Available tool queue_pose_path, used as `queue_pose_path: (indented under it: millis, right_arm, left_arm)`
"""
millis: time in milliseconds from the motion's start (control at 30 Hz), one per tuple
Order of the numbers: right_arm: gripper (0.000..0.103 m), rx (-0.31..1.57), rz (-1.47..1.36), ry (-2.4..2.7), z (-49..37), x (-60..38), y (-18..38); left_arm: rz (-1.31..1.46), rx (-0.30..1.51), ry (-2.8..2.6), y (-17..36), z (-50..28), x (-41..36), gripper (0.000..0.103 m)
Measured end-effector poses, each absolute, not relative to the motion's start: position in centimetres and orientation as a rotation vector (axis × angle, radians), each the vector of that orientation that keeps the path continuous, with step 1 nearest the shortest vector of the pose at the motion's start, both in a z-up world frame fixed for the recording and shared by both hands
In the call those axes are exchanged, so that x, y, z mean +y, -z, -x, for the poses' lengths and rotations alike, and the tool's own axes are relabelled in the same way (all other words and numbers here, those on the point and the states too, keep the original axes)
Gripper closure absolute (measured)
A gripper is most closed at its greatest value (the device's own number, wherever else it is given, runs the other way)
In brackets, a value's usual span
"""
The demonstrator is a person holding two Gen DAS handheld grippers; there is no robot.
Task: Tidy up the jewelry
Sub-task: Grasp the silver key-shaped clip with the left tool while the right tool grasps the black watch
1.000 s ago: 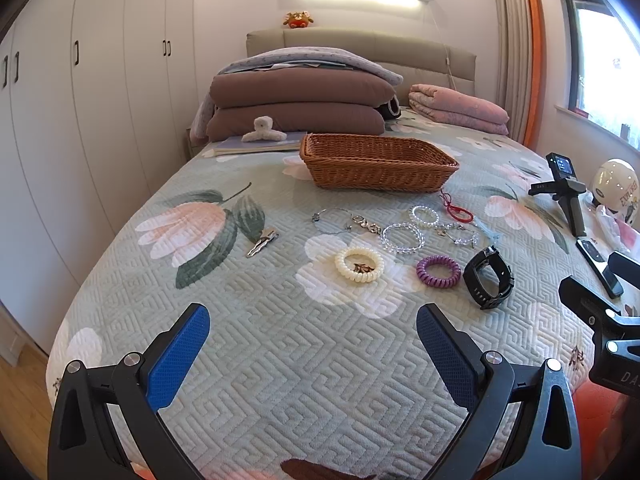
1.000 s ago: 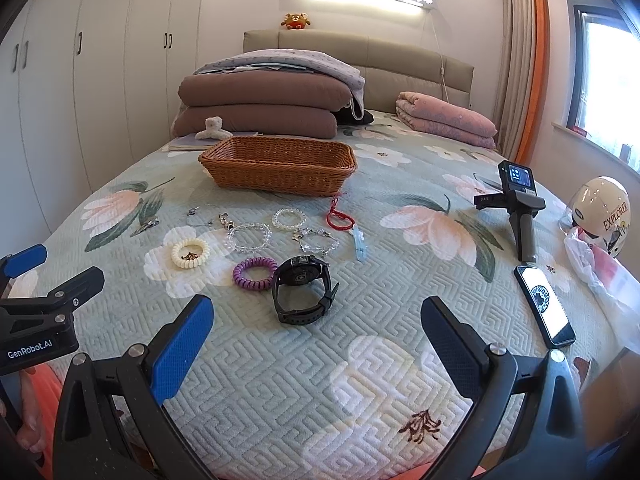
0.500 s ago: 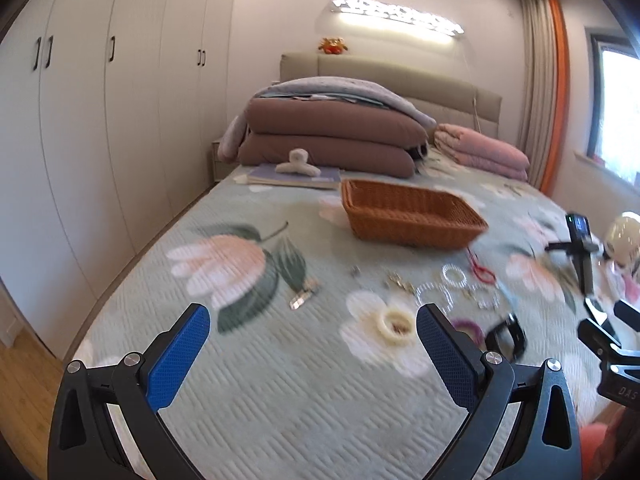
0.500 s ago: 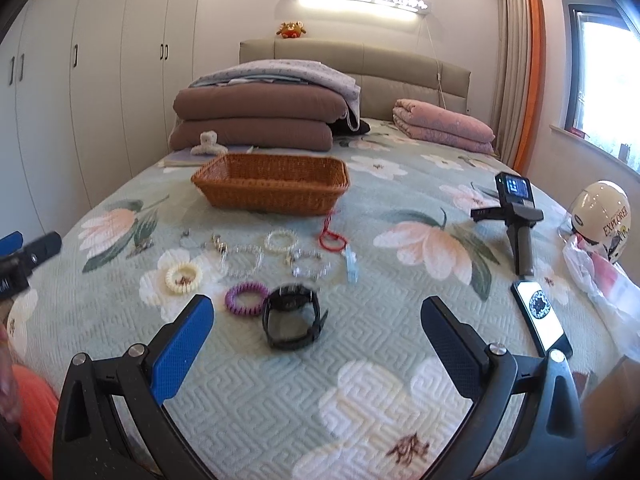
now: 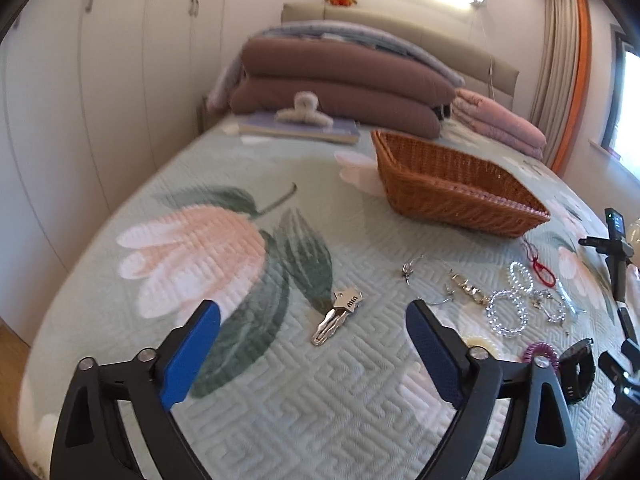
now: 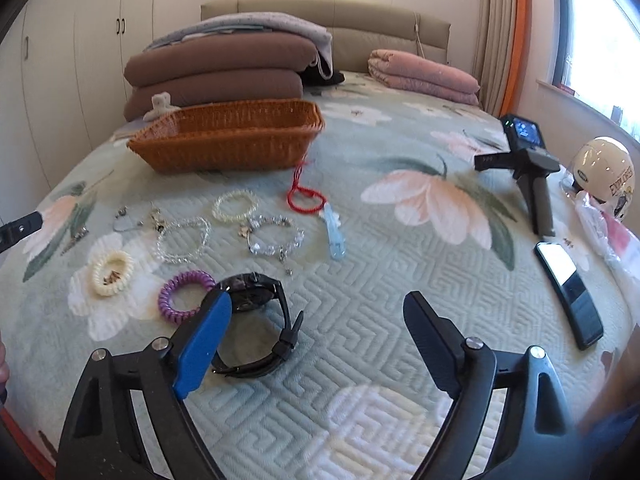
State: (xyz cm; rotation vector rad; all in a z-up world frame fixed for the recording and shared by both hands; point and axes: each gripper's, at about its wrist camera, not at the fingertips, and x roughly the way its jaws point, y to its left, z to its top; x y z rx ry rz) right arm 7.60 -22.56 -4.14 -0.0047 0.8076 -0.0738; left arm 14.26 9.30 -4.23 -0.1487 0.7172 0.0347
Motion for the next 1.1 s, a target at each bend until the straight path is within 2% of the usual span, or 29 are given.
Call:
queue_pose_path:
  millis: [133,200,233,267,400,633,800,867,933,1100]
  right_arm:
    - [0.017,0.836,0.002,0.071,-8.0,-22.9,5.4]
    - [0.025,0.85,-0.011,0.067,-8.4,-23.1,5.8]
    - [0.032,0.86,-0.015,0.063,-8.6,-23.2,6.0]
    - [0.037,0.866,-0.017,0.058,-8.9,-23.2,6.3]
    - [0.04,0.885,-0.023,0.041,-9.3,-23.0,7.0]
    - [0.054,0.908,-0.02,0.025,-10.0,-22.3,7.8]
    - [0.068,0.911,-0.016,0.028,-10.5,-22.1,7.8]
    - [0.079,0.908,-0.001,0.021,-10.5,-21.8,7.8]
    - [0.083,0.903,0.021,0.018,-10.4,-21.3,7.8]
    - [0.087,0.897,0.003,0.016,-10.4,-21.4,7.5]
  left_arm:
    - [0.14,0.819,0.056,6.3,-16.6,8.8,0.027]
    - [0.12,0.871,0.068,7.1,-17.5,8.4,0.039]
    - [0.118,0.886,0.079,7.4,-17.9,8.2,0.045]
    - [0.116,0.896,0.085,7.6,-18.1,8.1,0.046]
    - [0.11,0.919,0.087,8.2,-18.9,8.1,0.05]
    - [0.09,0.931,0.103,8.6,-19.5,7.7,0.051]
    - [0.075,0.919,0.116,8.4,-19.2,7.3,0.072]
    - [0.06,0.912,0.117,8.3,-19.1,7.0,0.086]
    - [0.042,0.904,0.112,8.2,-19.0,6.7,0.09]
    - [0.031,0.887,0.109,7.9,-18.7,6.5,0.09]
